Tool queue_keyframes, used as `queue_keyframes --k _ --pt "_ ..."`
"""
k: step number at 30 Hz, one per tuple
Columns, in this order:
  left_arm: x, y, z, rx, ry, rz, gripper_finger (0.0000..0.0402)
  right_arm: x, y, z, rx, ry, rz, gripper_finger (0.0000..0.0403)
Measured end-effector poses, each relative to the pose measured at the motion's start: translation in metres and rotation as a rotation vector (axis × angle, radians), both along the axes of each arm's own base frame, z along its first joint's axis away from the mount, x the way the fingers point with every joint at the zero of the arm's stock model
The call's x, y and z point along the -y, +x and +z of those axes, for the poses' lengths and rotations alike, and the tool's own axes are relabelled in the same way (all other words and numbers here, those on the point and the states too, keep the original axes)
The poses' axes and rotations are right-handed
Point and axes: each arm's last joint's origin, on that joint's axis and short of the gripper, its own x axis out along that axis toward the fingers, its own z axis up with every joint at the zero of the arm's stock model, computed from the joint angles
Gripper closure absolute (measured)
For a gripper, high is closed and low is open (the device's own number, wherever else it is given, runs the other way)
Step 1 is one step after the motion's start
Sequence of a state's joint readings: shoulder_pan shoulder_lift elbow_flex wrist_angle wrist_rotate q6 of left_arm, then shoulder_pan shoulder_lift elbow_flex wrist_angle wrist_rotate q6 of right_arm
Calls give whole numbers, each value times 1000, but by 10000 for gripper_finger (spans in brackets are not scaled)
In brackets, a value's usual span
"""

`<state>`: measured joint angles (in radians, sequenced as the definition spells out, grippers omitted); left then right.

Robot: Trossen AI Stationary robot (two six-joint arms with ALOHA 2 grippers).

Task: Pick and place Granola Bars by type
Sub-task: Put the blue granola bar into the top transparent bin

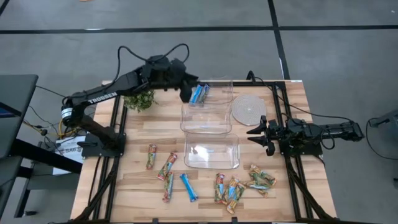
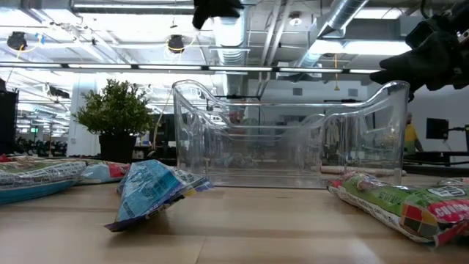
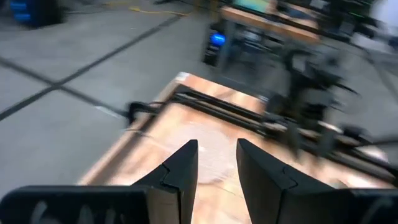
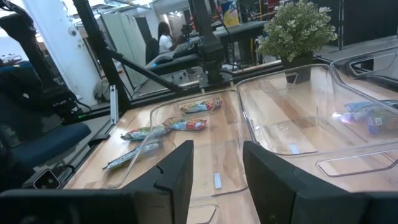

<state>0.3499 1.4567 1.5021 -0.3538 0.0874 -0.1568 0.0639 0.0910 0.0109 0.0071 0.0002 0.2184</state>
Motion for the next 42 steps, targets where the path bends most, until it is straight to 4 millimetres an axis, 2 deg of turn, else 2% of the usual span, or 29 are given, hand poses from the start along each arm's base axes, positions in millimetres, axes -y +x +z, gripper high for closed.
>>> queue_keyframes --k 6,13,18,25,32,38,42 --pt "40 10 0 2 13 -316 300 0 0 0 0 0 0 269" --pt "99 15 0 19 -38 -685 300 0 0 0 0 0 0 270" --pt "146 12 0 32 -20 -914 300 0 0 0 0 0 0 268" --pt "202 0 0 44 14 -1109 300 0 0 0 0 0 0 270" --pt "223 -6 0 44 9 -1174 300 0 0 0 0 0 0 269" --pt "232 -10 -2 23 31 -1145 300 0 0 0 0 0 0 270" --pt "239 -15 -8 -39 122 -1127 300 0 0 0 0 0 1 268"
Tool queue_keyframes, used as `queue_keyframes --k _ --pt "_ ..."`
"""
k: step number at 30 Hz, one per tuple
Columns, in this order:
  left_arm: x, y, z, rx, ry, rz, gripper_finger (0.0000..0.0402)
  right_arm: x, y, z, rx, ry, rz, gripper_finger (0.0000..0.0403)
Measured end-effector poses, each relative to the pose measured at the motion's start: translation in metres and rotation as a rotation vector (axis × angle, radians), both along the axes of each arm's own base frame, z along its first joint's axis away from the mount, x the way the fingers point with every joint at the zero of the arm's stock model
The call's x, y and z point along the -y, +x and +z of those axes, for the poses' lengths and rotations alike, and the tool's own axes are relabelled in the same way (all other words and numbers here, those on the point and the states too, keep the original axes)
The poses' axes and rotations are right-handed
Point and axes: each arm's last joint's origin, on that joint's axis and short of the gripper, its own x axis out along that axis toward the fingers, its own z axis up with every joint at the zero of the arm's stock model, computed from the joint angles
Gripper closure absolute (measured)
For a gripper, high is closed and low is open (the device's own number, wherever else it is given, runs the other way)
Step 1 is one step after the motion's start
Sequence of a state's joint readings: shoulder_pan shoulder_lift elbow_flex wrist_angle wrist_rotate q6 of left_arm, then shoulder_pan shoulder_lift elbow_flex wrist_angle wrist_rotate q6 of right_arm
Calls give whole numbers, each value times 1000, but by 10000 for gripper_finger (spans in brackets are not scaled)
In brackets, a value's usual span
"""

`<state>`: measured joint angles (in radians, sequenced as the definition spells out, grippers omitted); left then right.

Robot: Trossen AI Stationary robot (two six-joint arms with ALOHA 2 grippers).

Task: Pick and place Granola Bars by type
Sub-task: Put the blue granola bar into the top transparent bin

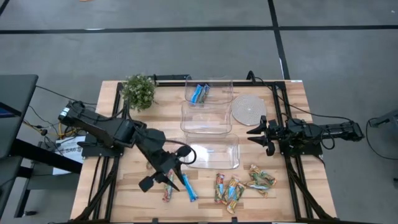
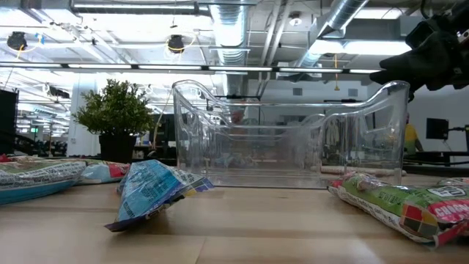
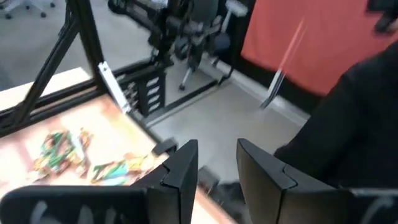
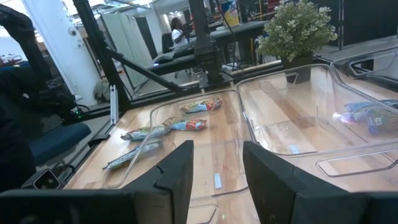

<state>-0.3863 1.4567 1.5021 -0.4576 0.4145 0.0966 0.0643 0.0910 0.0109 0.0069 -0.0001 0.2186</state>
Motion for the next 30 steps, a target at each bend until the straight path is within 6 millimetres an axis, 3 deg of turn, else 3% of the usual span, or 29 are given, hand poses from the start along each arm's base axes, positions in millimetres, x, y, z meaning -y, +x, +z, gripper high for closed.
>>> queue_keyframes --k 8,15,30 --pt "13 -8 -20 -15 295 62 300 0 0 0 0 0 0 269" --pt "26 -9 -48 -133 476 26 300 0 0 0 -4 0 0 270" --pt "40 -9 -58 -115 579 8 300 0 1 -1 -18 -1 0 268"
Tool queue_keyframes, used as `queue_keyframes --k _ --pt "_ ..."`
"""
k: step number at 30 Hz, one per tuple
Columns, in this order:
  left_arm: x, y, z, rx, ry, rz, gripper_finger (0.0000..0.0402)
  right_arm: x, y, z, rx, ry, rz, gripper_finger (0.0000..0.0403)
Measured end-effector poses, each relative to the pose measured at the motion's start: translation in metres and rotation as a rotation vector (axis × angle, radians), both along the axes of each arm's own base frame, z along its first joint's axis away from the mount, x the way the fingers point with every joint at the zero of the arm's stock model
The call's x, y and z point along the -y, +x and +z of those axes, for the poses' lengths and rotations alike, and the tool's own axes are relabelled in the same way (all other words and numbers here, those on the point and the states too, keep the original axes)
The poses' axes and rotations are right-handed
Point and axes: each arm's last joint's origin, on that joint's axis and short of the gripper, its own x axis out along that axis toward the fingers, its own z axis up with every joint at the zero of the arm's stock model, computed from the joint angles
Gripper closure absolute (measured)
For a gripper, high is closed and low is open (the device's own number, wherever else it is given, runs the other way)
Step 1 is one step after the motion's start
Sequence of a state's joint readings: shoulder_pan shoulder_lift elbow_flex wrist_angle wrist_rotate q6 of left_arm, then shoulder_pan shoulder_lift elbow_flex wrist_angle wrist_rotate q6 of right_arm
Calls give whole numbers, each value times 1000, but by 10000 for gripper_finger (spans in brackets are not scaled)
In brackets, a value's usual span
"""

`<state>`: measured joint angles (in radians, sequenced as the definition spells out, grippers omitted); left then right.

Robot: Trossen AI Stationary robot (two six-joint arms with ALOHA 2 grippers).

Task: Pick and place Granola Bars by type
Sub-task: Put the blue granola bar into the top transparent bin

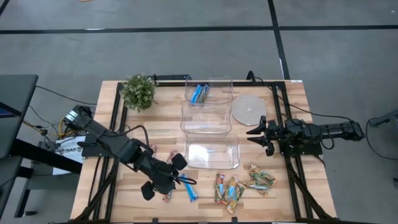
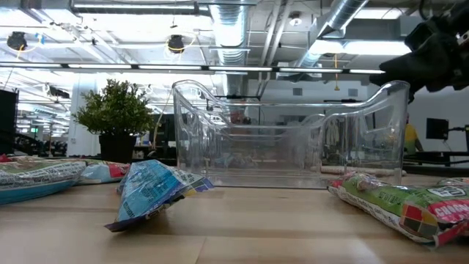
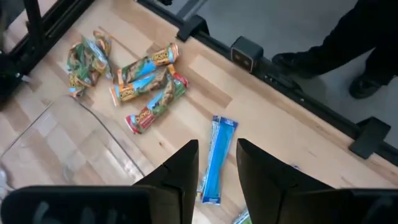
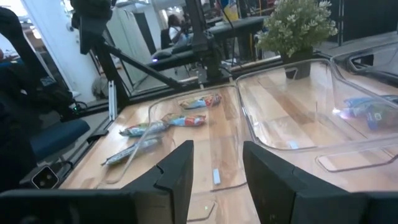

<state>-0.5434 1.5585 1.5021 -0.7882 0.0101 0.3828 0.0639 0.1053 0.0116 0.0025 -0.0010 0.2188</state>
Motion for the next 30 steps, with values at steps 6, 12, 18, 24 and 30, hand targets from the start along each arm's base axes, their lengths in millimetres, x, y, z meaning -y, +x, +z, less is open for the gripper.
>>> queue_keyframes --k 6,12,18,24,30 --pt "3 1 -5 -15 18 -11 300 0 0 0 -1 0 0 270" --pt "8 7 -19 -46 82 -8 300 0 0 0 -1 0 0 269" --pt "19 27 -47 -81 128 -6 300 0 0 0 -1 0 0 269" --pt "26 53 -80 -56 188 52 300 0 0 0 -1 0 0 270" --pt "26 70 -116 -98 296 61 300 0 0 0 -1 0 0 269"
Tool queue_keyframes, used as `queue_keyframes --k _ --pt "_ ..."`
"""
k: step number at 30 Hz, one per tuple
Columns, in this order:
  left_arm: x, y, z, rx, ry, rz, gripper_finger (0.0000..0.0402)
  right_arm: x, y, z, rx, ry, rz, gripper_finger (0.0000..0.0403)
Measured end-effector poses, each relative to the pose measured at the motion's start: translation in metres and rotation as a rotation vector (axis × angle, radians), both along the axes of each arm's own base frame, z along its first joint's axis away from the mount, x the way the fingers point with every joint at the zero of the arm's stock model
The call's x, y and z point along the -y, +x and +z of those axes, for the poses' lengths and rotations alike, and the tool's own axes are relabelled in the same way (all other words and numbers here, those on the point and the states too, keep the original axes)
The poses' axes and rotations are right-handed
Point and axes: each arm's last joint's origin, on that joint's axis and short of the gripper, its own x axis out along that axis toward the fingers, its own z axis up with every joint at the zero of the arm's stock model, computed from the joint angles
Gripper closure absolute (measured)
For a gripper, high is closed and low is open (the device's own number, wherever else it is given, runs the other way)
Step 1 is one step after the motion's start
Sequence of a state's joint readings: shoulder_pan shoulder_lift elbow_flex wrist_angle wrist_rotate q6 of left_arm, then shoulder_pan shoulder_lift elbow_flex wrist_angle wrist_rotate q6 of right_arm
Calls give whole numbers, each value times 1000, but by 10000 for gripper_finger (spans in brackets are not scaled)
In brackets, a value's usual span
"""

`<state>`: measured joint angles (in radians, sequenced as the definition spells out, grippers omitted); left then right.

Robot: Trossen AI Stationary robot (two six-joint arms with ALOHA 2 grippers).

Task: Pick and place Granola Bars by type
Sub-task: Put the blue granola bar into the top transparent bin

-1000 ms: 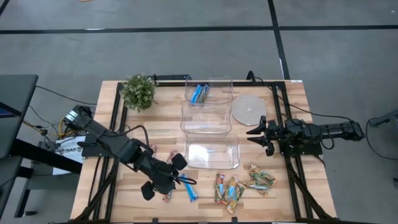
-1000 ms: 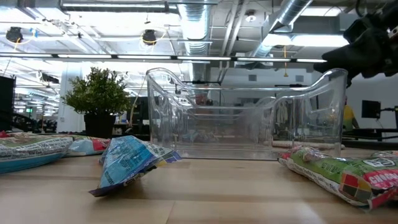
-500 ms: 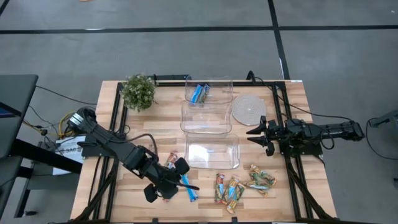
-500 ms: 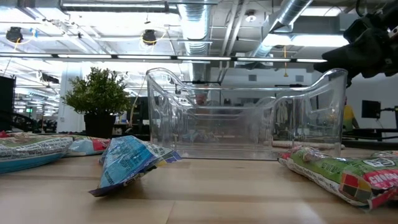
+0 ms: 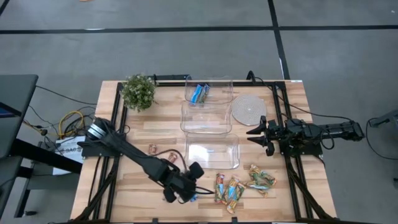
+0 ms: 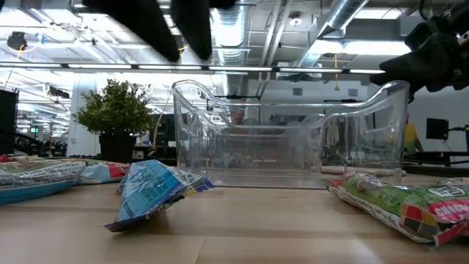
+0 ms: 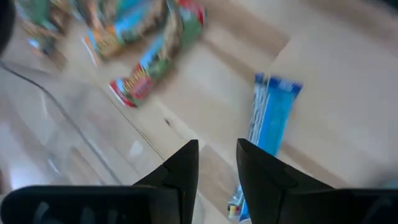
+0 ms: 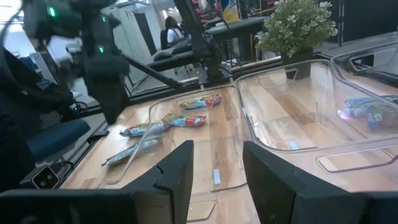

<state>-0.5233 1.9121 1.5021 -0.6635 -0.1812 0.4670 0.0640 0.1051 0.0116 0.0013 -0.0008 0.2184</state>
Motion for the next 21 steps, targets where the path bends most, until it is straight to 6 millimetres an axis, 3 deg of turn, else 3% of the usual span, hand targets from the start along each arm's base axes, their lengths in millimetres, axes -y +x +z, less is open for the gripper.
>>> queue_keyframes --k 8,15,21 --pt "0 10 -39 -99 65 16 300 0 0 0 0 0 0 270" --pt "0 4 -43 -199 7 2 292 0 0 0 0 0 0 269" --pt "-3 1 -52 -215 23 1 256 0 0 0 -1 0 0 269"
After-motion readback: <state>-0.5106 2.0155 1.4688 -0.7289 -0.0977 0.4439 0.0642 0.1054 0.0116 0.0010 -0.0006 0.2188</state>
